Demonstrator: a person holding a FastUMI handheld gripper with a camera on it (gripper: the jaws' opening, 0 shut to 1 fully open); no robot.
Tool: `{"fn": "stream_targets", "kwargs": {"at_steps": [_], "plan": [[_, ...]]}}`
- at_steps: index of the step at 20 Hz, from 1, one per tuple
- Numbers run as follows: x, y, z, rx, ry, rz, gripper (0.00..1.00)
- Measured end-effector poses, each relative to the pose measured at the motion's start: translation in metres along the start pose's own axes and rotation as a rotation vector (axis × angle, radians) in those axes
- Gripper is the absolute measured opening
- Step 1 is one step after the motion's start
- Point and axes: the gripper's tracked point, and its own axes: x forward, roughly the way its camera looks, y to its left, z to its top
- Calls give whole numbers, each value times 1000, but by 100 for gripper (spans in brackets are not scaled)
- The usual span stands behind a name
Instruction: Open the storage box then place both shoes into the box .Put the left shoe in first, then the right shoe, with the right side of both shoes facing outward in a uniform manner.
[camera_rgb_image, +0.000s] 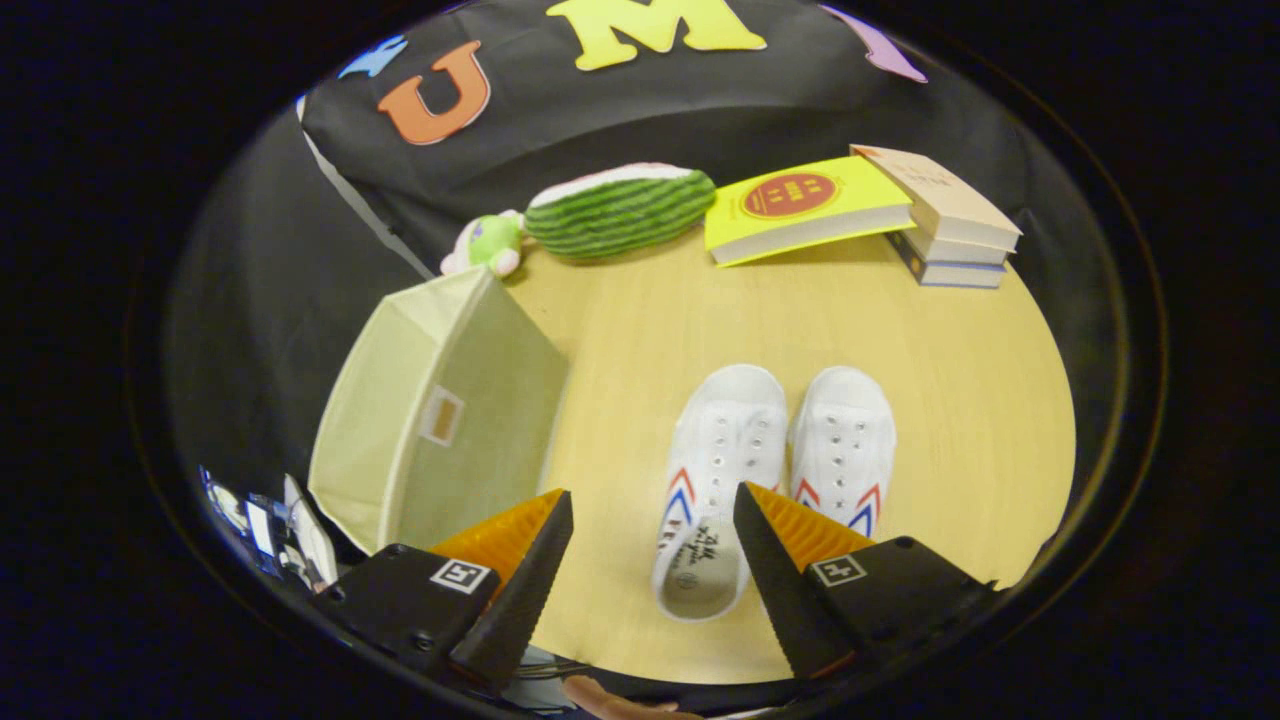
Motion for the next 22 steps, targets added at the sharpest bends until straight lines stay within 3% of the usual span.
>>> {"fn": "stream_targets", "kwargs": {"at_steps": [5, 7, 11, 13, 14, 18, 22], "plan": [[26, -34, -19, 0, 74, -33, 98], [31, -33, -30, 20, 130, -5, 90], [44, -47, -40, 54, 189, -41, 60], [58, -46, -44, 65, 209, -27, 31], [60, -43, -45, 77, 225, -2, 22], [56, -36, -43, 186, 233, 63, 7], [42, -27, -33, 309, 221, 175, 6]]}}
